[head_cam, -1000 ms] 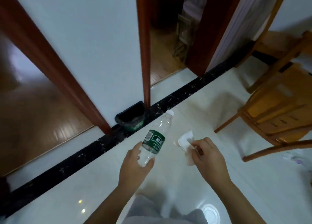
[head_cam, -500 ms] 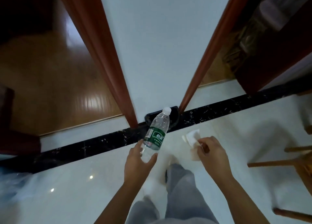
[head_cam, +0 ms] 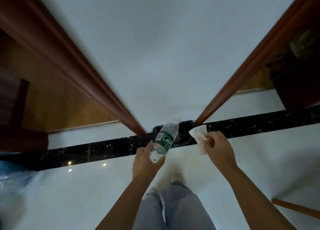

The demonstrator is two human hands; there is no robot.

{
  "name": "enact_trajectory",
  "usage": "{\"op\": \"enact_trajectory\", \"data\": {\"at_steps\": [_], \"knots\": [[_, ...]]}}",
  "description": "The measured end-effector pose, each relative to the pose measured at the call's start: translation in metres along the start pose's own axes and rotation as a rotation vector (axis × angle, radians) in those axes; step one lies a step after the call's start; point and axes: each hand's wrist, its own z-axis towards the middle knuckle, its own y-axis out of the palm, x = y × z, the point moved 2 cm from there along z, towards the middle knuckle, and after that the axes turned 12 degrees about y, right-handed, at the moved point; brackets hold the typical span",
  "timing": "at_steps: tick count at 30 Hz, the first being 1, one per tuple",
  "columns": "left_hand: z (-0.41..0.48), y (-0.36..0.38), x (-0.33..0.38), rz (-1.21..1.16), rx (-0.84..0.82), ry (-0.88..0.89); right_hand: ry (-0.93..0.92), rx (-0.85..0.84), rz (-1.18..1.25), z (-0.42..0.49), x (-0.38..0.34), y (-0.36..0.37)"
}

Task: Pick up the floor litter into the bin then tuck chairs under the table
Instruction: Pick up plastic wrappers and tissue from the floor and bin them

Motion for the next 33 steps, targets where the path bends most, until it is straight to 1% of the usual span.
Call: {"op": "enact_trajectory", "data": {"at_steps": [4,9,19,22,24,27,29,33], "knots": [[0.034,0.028,-0.011,0.055,-0.048,0.025,0.024,-0.006,-0.012,0.033,0.011,0.029],[0.069,0.069,-0.038,0.081,-0.051,0.03,0.106,-0.021,0.011,0.062,0.04,0.073],[0.136,0.164,-0.09,0.11,-0.06,-0.011,0.09,-0.048,-0.022,0.112,0.103,0.143],[0.152,0.186,-0.1,0.052,-0.071,-0.005,0.079,-0.053,-0.03,0.123,0.113,0.154],[0.161,0.194,-0.106,-0.054,-0.088,-0.032,0.078,-0.054,-0.039,0.128,0.117,0.16],[0.169,0.195,-0.112,-0.153,-0.043,-0.062,0.071,-0.07,-0.056,0.131,0.121,0.17],[0.167,0.191,-0.114,-0.138,-0.009,-0.028,0.072,-0.083,-0.055,0.132,0.121,0.177],[0.148,0.171,-0.115,-0.061,0.035,0.094,0.089,-0.102,-0.039,0.129,0.115,0.194]]}}
